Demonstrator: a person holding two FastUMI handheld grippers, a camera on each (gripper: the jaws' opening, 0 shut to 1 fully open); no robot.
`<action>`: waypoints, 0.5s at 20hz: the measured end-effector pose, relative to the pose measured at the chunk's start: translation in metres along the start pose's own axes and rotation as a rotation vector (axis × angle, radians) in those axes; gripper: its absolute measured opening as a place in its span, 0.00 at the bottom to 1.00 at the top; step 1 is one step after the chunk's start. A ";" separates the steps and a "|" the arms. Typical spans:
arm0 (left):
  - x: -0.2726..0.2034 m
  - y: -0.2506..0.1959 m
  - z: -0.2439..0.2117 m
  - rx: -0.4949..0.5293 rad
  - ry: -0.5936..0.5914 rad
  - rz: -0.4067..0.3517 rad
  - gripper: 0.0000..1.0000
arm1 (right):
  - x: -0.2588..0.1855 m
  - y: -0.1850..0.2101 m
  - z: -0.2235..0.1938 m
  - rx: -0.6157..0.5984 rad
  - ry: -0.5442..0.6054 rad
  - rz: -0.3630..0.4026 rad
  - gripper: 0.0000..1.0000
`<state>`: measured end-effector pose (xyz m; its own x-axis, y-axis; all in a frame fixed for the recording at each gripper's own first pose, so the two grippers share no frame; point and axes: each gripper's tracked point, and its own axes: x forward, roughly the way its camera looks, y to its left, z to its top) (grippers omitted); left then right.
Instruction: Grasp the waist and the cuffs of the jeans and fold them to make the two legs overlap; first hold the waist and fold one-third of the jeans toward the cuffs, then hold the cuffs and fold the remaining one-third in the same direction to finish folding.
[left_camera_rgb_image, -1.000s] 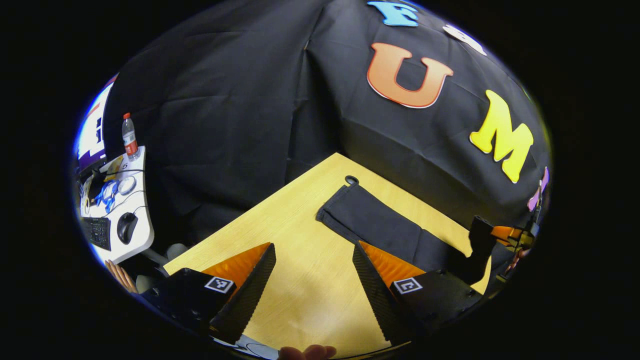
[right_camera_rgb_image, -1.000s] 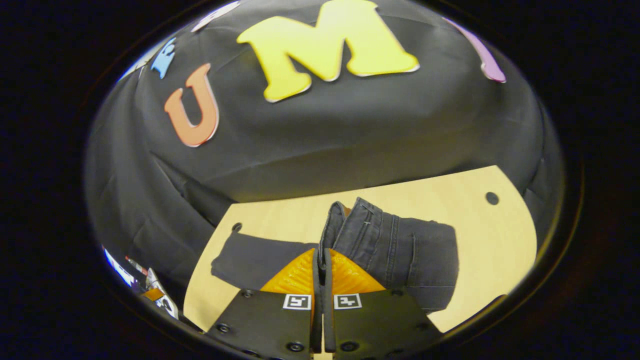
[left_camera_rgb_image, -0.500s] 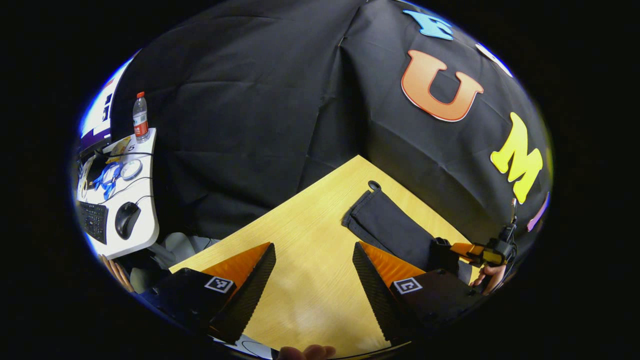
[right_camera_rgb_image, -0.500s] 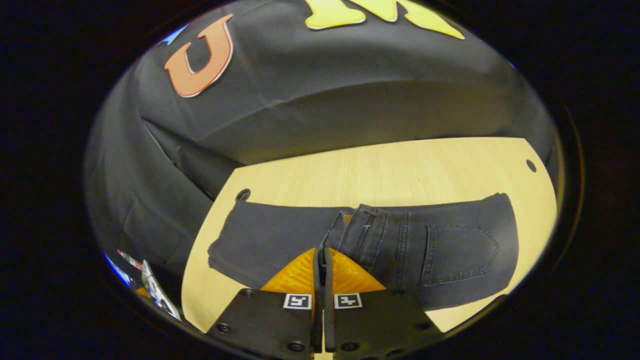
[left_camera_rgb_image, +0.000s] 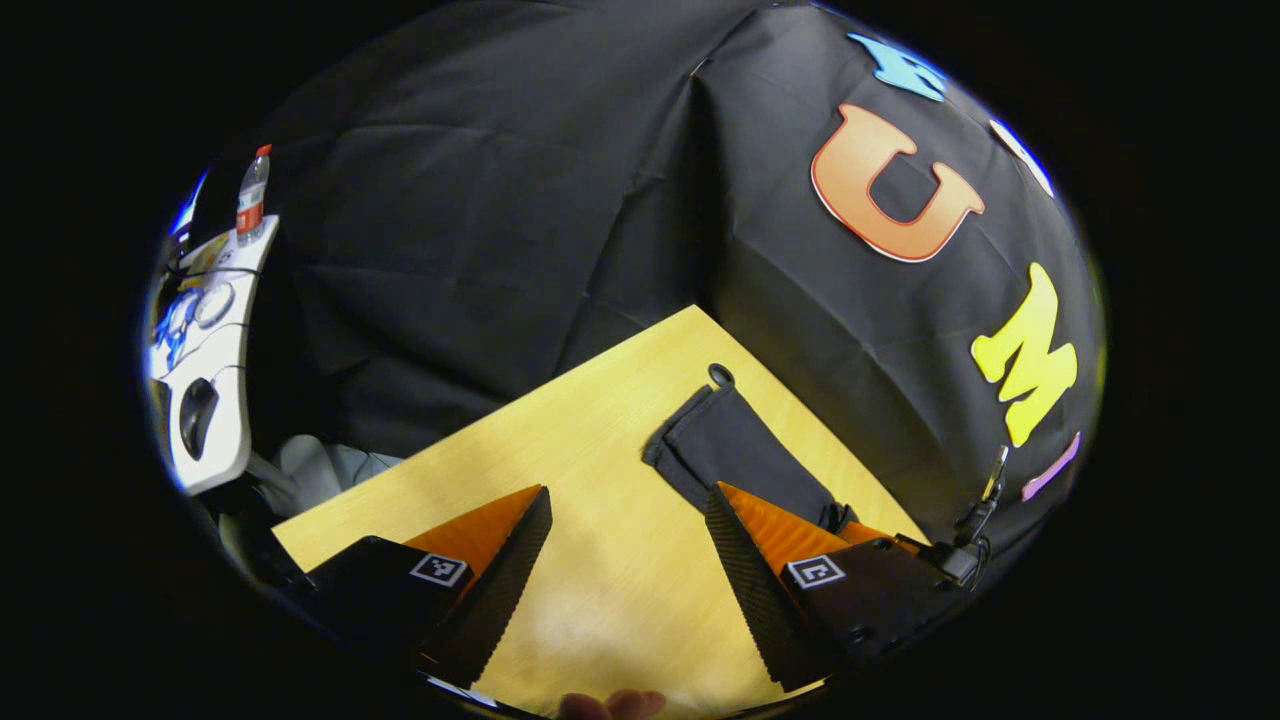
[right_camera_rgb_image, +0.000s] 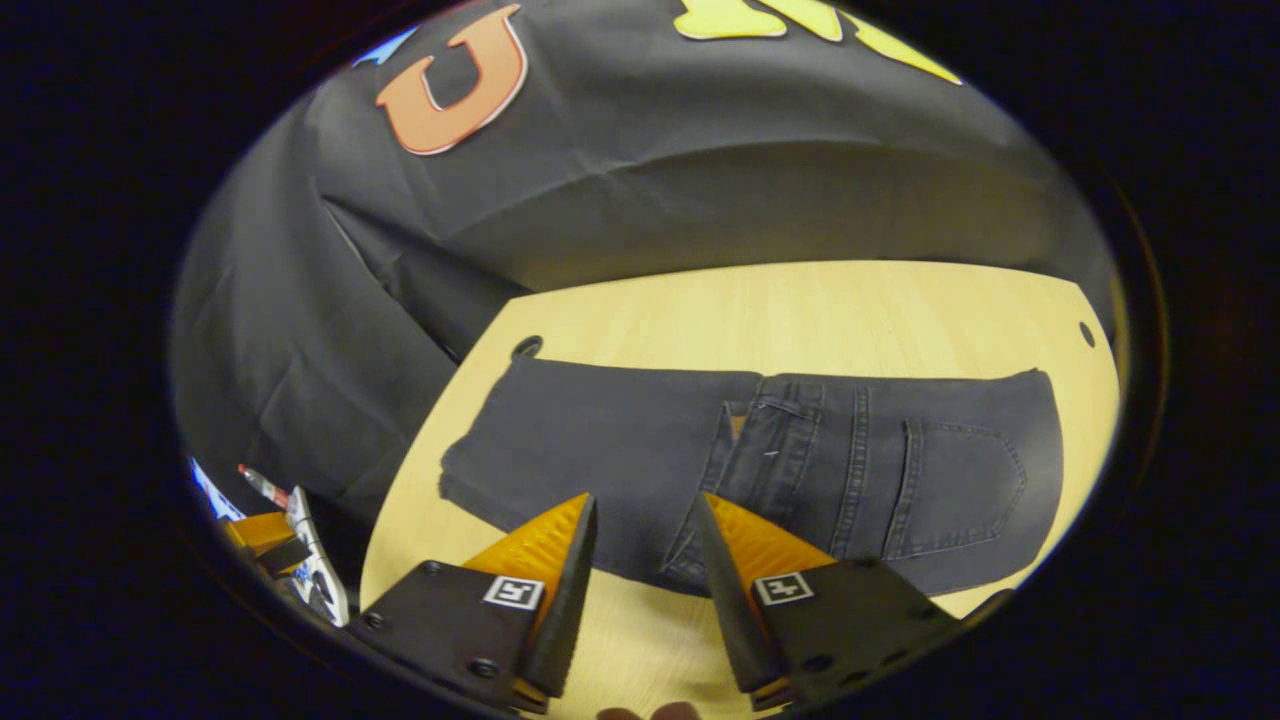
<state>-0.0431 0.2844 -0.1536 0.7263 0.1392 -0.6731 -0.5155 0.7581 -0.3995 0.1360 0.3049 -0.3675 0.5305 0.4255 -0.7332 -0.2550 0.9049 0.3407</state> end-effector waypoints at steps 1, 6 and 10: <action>0.006 -0.004 0.000 -0.022 0.016 -0.003 1.00 | -0.012 0.001 0.002 -0.013 -0.006 0.013 0.67; 0.052 -0.038 0.006 -0.168 0.109 -0.058 0.99 | -0.093 -0.015 0.002 -0.095 -0.057 0.034 0.78; 0.091 -0.055 0.000 -0.300 0.219 -0.047 0.99 | -0.156 -0.051 -0.016 -0.166 -0.087 -0.022 0.85</action>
<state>0.0510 0.2550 -0.1926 0.6548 -0.0557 -0.7538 -0.6178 0.5351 -0.5762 0.0530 0.1918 -0.2802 0.6037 0.4113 -0.6829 -0.3686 0.9036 0.2184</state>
